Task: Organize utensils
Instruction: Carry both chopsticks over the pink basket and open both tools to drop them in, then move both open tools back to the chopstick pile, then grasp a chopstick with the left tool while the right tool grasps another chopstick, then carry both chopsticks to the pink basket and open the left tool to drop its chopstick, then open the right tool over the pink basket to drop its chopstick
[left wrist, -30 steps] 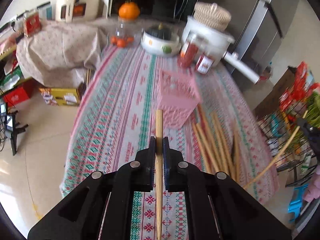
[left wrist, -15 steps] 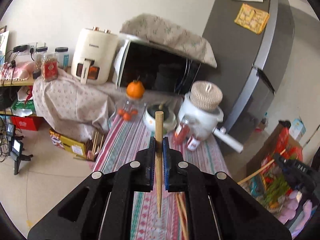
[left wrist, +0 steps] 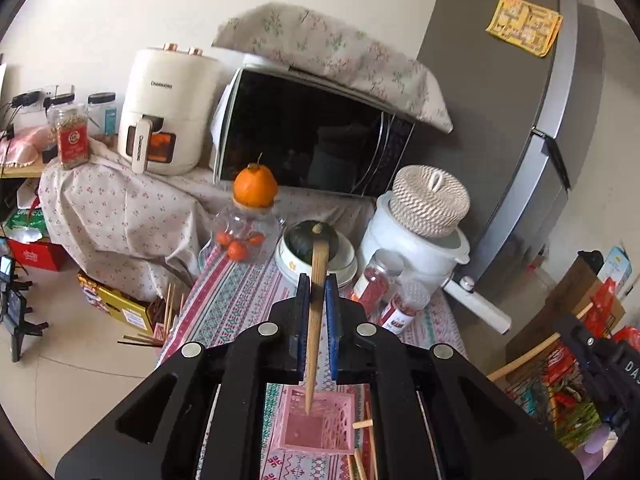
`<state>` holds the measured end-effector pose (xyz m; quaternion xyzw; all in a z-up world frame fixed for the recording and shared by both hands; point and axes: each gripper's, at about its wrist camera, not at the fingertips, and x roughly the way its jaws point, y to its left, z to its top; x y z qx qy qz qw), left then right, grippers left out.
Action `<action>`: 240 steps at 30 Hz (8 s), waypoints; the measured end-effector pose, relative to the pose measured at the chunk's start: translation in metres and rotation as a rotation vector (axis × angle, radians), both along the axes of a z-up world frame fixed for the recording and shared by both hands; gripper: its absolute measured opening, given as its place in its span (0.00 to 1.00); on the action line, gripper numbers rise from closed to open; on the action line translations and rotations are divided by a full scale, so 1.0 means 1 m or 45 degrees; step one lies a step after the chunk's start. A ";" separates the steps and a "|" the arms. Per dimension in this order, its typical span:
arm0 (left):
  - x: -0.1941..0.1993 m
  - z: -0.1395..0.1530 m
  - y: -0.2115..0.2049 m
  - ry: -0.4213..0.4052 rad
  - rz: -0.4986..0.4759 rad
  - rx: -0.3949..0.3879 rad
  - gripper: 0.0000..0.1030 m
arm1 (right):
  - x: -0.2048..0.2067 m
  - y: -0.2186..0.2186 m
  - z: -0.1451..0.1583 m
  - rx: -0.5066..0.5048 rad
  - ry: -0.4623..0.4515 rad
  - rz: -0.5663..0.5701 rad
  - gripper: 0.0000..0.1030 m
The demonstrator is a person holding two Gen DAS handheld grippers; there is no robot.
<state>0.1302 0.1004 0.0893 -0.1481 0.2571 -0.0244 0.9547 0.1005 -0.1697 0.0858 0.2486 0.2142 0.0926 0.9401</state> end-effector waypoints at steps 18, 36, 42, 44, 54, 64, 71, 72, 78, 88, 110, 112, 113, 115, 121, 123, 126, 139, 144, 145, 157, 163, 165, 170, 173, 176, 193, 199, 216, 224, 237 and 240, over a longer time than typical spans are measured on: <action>-0.015 0.005 0.005 0.007 0.042 0.090 0.17 | 0.044 0.050 -0.043 -0.123 0.113 0.074 0.12; -0.075 -0.009 -0.025 -0.012 -0.008 0.209 0.64 | -0.020 0.039 -0.045 -0.404 0.129 -0.116 0.52; -0.094 -0.028 -0.037 0.032 -0.047 0.261 0.80 | -0.041 0.030 -0.066 -0.470 0.198 -0.182 0.65; -0.099 -0.035 -0.039 0.047 -0.059 0.264 0.84 | -0.046 0.028 -0.073 -0.507 0.224 -0.195 0.65; -0.102 -0.068 -0.055 0.183 -0.125 0.266 0.93 | -0.067 0.004 -0.106 -0.630 0.346 -0.250 0.86; -0.072 -0.124 -0.080 0.605 -0.259 0.205 0.93 | -0.087 -0.035 -0.129 -0.580 0.519 -0.098 0.93; -0.053 -0.171 -0.086 0.884 -0.208 0.096 0.93 | -0.086 -0.074 -0.157 -0.329 0.729 -0.009 0.93; -0.051 -0.175 -0.086 0.901 -0.184 0.080 0.93 | -0.085 -0.081 -0.163 -0.278 0.767 -0.008 0.93; -0.037 -0.193 -0.093 0.940 -0.059 0.064 0.89 | -0.081 -0.116 -0.189 0.019 0.937 -0.031 0.93; -0.021 -0.217 -0.116 0.970 0.008 0.202 0.69 | -0.088 -0.126 -0.184 0.055 0.911 -0.023 0.93; -0.026 -0.209 -0.197 0.781 -0.425 0.083 0.04 | -0.057 -0.154 -0.192 0.052 0.927 -0.141 0.93; -0.038 -0.193 -0.192 0.723 -0.441 0.118 0.04 | -0.041 -0.152 -0.194 0.030 0.918 -0.160 0.93; -0.043 -0.186 -0.189 0.697 -0.446 0.128 0.04 | -0.031 -0.149 -0.198 0.035 0.929 -0.146 0.92; -0.054 -0.171 -0.183 0.652 -0.451 0.148 0.04 | -0.015 -0.144 -0.208 0.063 0.961 -0.127 0.87; -0.066 -0.145 -0.143 0.585 -0.434 0.165 0.04 | 0.024 -0.125 -0.228 0.051 1.026 -0.089 0.60; -0.068 -0.143 -0.131 0.576 -0.426 0.171 0.04 | 0.034 -0.119 -0.233 0.016 1.039 -0.106 0.56; -0.071 -0.140 -0.120 0.569 -0.416 0.182 0.04 | 0.043 -0.113 -0.236 -0.026 1.043 -0.127 0.51; -0.085 -0.131 -0.093 0.546 -0.411 0.194 0.04 | 0.062 -0.085 -0.238 -0.256 1.047 -0.215 0.48; -0.089 -0.127 -0.085 0.530 -0.402 0.194 0.04 | 0.067 -0.060 -0.240 -0.457 1.036 -0.238 0.47; -0.090 -0.126 -0.082 0.528 -0.398 0.189 0.04 | 0.067 -0.055 -0.240 -0.496 1.029 -0.241 0.40; -0.099 -0.113 -0.072 0.443 -0.411 0.171 0.04 | 0.042 -0.083 -0.228 -0.246 0.902 -0.162 0.05; -0.110 -0.101 -0.078 0.382 -0.432 0.176 0.04 | -0.003 -0.092 -0.184 -0.205 0.720 -0.167 0.05; -0.114 -0.097 -0.079 0.362 -0.433 0.181 0.04 | -0.025 -0.091 -0.163 -0.193 0.631 -0.172 0.05; -0.125 -0.090 -0.079 0.328 -0.431 0.194 0.04 | -0.068 -0.091 -0.125 -0.165 0.470 -0.168 0.05; -0.131 -0.086 -0.078 0.315 -0.424 0.212 0.04 | -0.091 -0.090 -0.114 -0.148 0.415 -0.167 0.05; -0.136 -0.081 -0.072 0.300 -0.418 0.206 0.04 | -0.108 -0.089 -0.103 -0.139 0.371 -0.159 0.05; -0.132 0.018 -0.021 0.027 -0.223 0.089 0.04 | -0.105 -0.072 -0.009 0.009 0.119 -0.111 0.05; -0.112 0.058 -0.006 -0.096 -0.121 0.076 0.04 | -0.082 -0.056 0.025 0.067 0.019 -0.084 0.05; -0.026 0.004 0.001 0.024 0.000 0.028 0.08 | -0.017 -0.009 0.006 0.087 0.063 -0.037 0.06; -0.044 0.019 0.013 -0.013 0.022 0.002 0.12 | -0.003 0.006 -0.004 0.043 0.098 -0.028 0.06; -0.050 0.004 -0.006 0.054 -0.052 0.080 0.20 | 0.018 0.026 -0.038 -0.056 0.176 0.026 0.14; -0.055 0.002 -0.013 0.058 -0.076 0.100 0.28 | 0.007 0.025 -0.032 -0.090 0.144 0.014 0.15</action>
